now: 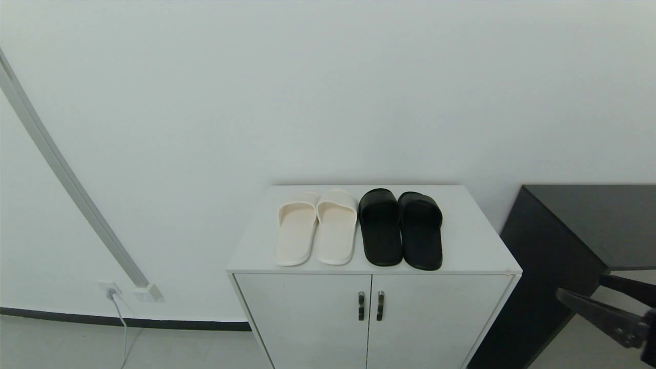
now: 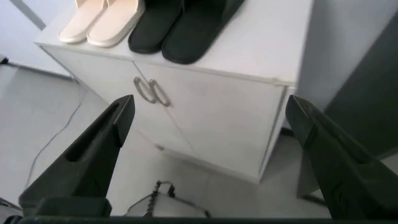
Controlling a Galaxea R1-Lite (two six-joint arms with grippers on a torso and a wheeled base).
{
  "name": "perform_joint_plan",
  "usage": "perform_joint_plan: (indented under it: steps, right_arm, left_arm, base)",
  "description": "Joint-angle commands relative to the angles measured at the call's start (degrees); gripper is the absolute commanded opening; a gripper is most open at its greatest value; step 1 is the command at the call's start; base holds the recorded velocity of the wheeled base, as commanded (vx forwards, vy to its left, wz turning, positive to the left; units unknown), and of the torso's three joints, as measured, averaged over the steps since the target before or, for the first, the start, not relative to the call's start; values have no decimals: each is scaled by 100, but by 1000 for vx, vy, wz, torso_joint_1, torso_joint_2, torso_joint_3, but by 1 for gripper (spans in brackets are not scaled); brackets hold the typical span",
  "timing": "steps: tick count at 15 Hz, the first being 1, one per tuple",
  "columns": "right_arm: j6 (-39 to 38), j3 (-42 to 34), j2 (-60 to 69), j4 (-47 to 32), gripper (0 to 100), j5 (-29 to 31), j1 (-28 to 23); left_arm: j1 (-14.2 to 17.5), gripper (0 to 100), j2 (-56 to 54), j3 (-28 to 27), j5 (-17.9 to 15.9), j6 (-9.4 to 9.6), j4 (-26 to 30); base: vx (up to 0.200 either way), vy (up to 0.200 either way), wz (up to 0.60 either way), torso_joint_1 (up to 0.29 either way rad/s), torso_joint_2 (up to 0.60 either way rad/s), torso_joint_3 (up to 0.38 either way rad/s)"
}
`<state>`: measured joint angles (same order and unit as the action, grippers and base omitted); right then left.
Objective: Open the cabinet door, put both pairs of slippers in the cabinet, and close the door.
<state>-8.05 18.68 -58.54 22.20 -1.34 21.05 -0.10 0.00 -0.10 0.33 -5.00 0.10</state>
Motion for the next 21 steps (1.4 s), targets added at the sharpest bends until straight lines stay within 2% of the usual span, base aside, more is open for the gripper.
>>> perform_joint_plan:
  steps: [1, 4, 6, 9, 14, 16, 18, 21]
  right_arm:
    - [-452, 681, -1327, 162, 100, 644, 901]
    - [-936, 1411, -2127, 180, 100, 1690, 1911]
    - [-1067, 1868, -2610, 171, 100, 2287, 2377]
    - [-1445, 2580, -3436, 171, 100, 2815, 2694]
    - [-1621, 4118, -5141, 180, 100, 3474, 2562]
    - [-1612, 4935, -5941, 180, 100, 3931, 2368]
    - [-1568, 5375, -6328, 180, 100, 4107, 2149]
    - [-1472, 5603, -6635, 180, 100, 4124, 1876]
  left_arm:
    - [1, 0, 0, 1, 2, -1, -1]
    - [1, 0, 0, 1, 2, -1, -1]
    - [1, 0, 0, 1, 2, -1, -1]
    - [1, 0, 0, 1, 2, -1, -1]
    - [1, 0, 9, 1, 2, -1, -1]
    - [1, 0, 9, 1, 2, -1, -1]
    - [1, 0, 9, 1, 2, -10, -1]
    - [1, 0, 0, 1, 2, -10, -1]
  base:
    - [0, 0, 0, 0, 0, 0]
    - [0, 0, 0, 0, 0, 0]
    - [0, 0, 0, 0, 0, 0]
    - [0, 0, 0, 0, 0, 0]
    - [0, 0, 0, 0, 0, 0]
    - [0, 0, 0, 0, 0, 0]
    - [0, 0, 0, 0, 0, 0]
    - [0, 0, 0, 0, 0, 0]
